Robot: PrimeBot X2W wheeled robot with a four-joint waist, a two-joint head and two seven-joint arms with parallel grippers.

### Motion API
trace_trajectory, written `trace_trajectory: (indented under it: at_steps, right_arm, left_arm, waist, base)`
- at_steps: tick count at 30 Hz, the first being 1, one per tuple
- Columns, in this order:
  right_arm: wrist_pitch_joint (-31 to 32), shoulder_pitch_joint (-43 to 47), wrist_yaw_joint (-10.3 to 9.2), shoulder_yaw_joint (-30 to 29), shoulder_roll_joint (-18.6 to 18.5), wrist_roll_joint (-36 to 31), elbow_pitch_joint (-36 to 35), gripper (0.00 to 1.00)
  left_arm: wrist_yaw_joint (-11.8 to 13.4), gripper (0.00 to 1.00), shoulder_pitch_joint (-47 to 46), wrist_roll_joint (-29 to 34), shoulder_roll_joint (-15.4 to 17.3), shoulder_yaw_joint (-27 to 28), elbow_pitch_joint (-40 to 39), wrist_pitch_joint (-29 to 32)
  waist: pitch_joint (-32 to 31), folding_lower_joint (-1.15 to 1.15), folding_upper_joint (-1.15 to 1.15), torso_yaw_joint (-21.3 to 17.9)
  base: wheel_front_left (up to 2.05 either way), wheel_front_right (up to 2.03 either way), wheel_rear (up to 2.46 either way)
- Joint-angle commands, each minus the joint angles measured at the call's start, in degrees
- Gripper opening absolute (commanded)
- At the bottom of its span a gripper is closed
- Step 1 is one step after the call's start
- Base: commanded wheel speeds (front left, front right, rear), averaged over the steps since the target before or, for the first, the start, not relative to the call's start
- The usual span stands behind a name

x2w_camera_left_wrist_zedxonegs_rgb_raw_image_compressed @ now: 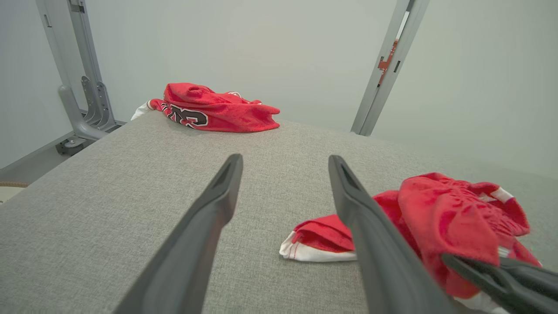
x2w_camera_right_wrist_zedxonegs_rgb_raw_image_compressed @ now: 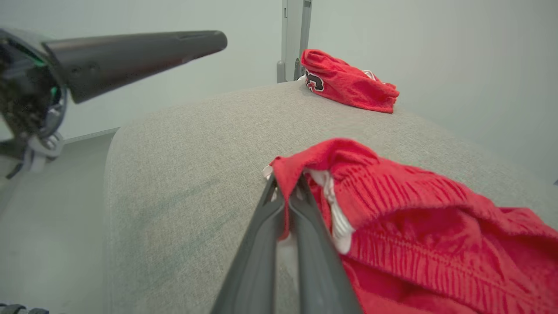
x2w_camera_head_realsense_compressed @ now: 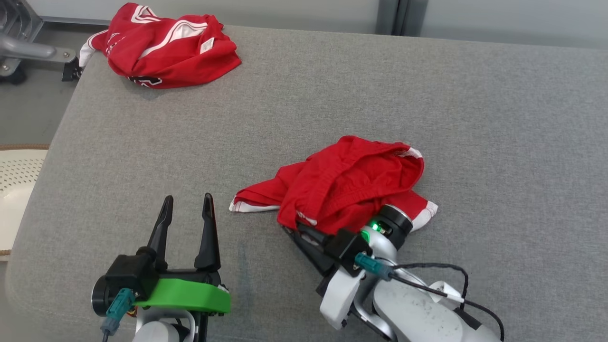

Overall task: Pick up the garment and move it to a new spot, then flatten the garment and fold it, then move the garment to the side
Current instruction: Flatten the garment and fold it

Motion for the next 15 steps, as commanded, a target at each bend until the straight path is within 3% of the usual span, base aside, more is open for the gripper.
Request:
trace_trajectory:
  at_steps: [1,8,15]
  right_arm:
    - [-0.2,-0.7,-0.08,1.5,-0.1,0.3,0.9,1.0]
    - [-0.2,-0.5,-0.08,4.6,-0.1,4.8,-0.4,1.0]
    - [-0.2,3.0,-0.08,-0.3,-0.1,3.9,-4.9,1.0]
  left_arm:
    - [0.3,1.0,-0.8,-0.5,0.1,-0.1,0.0,0.0]
    - [0.5,1.0,-0.1,-0.2,0.1,-0.3,0.2,0.0]
    - [-0.2,1.0,1.2,1.2,0.1,-0.4,-0.8,0.0]
  waist:
    - [0.5,0.0,0.0,0.5]
    - [-0.6,0.0,0.0,-1.8]
    - [-3.1,0.0,0.0,-5.8]
  base:
    - [0.0,0.0,0.0]
    - [0.0,0.0,0.0]
    - [0.0,0.0,0.0]
